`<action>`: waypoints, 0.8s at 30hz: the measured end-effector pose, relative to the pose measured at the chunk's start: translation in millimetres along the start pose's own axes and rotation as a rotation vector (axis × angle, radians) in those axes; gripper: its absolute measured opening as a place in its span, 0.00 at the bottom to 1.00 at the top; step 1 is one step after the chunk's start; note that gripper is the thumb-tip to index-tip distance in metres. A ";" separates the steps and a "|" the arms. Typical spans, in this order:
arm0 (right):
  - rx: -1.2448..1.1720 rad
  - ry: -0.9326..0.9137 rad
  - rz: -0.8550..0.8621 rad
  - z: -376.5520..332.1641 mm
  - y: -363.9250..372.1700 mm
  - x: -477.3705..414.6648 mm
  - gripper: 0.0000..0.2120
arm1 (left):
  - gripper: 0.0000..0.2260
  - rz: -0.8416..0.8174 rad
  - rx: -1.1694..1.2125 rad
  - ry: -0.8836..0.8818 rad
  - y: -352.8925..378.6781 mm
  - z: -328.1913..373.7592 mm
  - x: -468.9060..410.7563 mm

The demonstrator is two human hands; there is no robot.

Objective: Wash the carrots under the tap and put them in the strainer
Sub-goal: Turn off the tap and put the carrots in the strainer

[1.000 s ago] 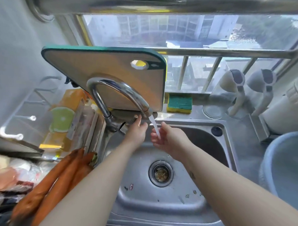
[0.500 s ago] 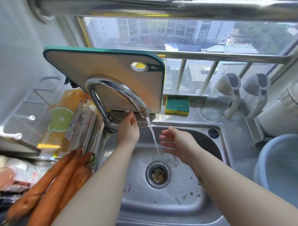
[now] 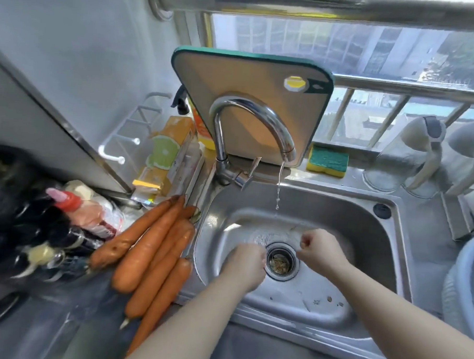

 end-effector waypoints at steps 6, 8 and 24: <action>0.107 -0.063 -0.315 -22.3 32.2 5.4 0.22 | 0.21 -0.094 -0.119 0.033 3.3 -24.3 18.9; 0.041 -0.081 -0.194 -32.3 37.0 2.2 0.08 | 0.10 0.084 -0.040 -0.010 -7.7 -30.2 27.1; -0.521 -0.035 -0.529 -148.9 128.5 19.0 0.23 | 0.42 0.493 -0.074 -0.233 -87.4 -180.8 46.6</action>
Point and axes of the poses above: each hand's wrist, its own x-axis away from the middle knuckle, its own y-axis out of the palm, z = x × y, the point moved 3 cm from there along -x, towards the middle knuckle, and after that the axes turned 11 degrees about -y, right-handed, at the moved point
